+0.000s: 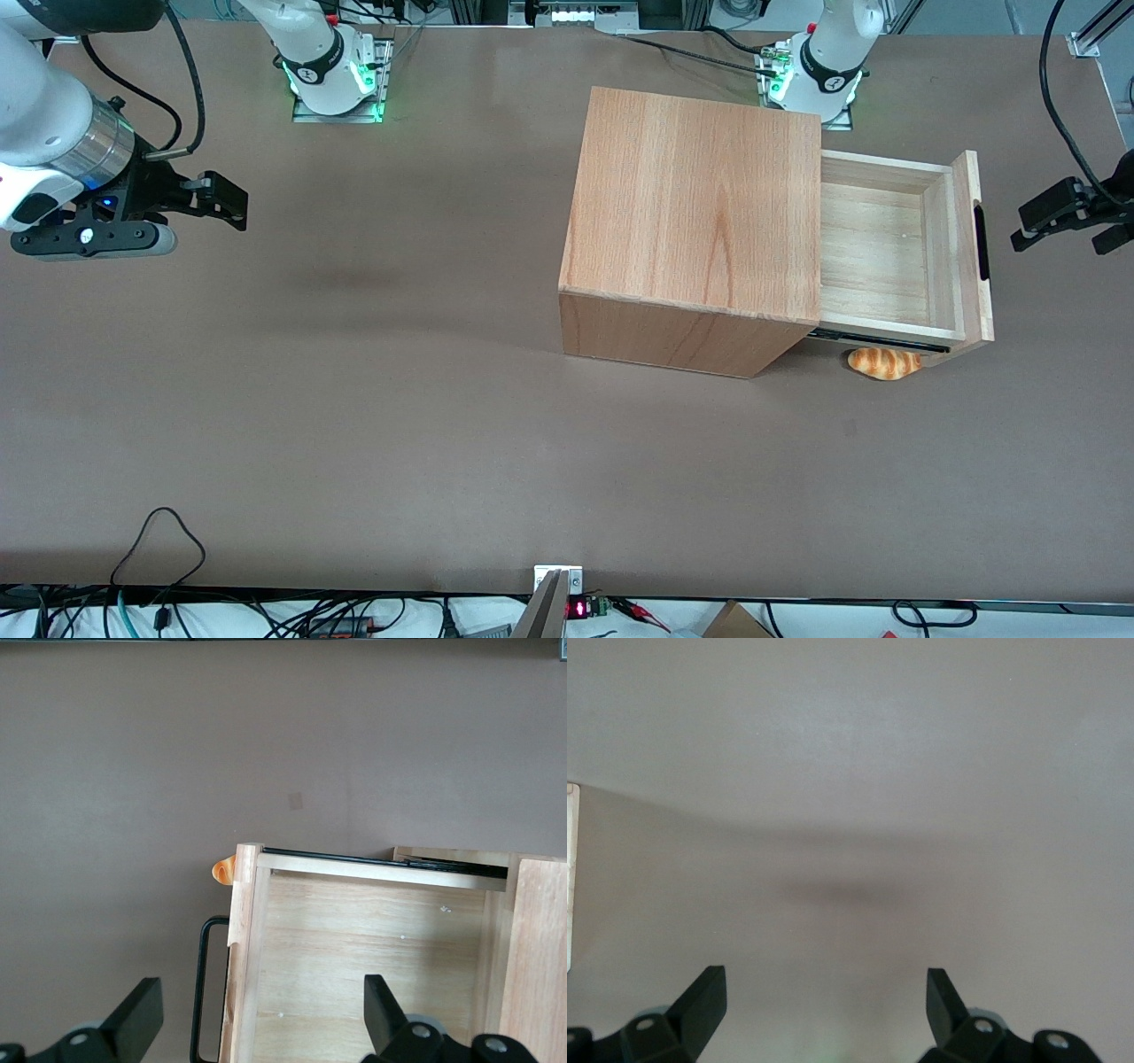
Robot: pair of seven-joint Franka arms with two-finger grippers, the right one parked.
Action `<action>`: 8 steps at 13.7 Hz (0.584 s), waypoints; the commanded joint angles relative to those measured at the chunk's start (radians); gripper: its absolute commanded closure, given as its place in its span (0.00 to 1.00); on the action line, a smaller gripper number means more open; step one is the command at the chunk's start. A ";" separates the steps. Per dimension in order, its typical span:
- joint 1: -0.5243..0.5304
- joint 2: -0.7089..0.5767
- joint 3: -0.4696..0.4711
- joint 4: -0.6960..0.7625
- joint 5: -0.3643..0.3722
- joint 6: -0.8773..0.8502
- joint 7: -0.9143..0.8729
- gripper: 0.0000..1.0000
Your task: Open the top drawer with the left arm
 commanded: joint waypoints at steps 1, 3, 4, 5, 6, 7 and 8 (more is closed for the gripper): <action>-0.020 -0.063 0.010 -0.058 0.028 0.006 -0.018 0.00; -0.020 -0.098 0.007 -0.107 0.028 0.030 -0.023 0.00; -0.020 -0.106 0.003 -0.120 0.028 0.038 -0.024 0.00; -0.020 -0.106 0.003 -0.120 0.028 0.038 -0.024 0.00; -0.020 -0.106 0.003 -0.117 0.028 0.037 -0.026 0.00; -0.020 -0.106 0.003 -0.112 0.028 0.032 -0.026 0.00; -0.020 -0.106 -0.001 -0.111 0.028 0.028 -0.026 0.00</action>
